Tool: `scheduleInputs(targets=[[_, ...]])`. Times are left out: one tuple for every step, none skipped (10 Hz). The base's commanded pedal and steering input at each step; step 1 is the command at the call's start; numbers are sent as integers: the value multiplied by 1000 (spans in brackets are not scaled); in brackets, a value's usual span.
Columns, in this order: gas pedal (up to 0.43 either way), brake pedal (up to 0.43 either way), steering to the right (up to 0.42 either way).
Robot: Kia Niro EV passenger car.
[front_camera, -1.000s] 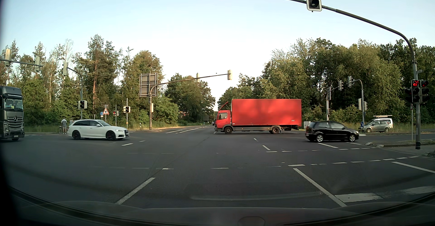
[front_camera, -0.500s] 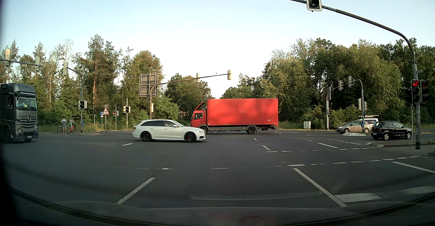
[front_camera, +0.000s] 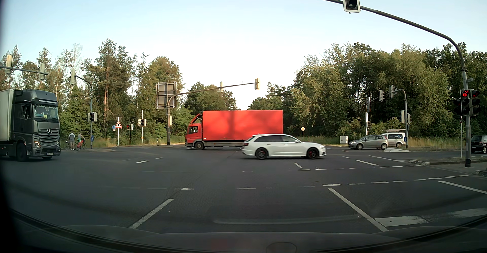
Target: Follow the waypoints while adhering to traffic rules and regulations
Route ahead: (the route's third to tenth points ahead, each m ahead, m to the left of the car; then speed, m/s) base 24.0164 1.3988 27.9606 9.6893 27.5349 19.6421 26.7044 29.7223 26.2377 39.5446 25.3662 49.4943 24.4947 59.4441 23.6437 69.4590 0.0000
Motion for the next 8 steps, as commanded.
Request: scheduleInputs(targets=[[0,348,-4],[0,341,-4],[0,341,-4],[0,348,-3],[0,348,-4],[0,348,-4],[0,348,-4],[0,348,-4]])
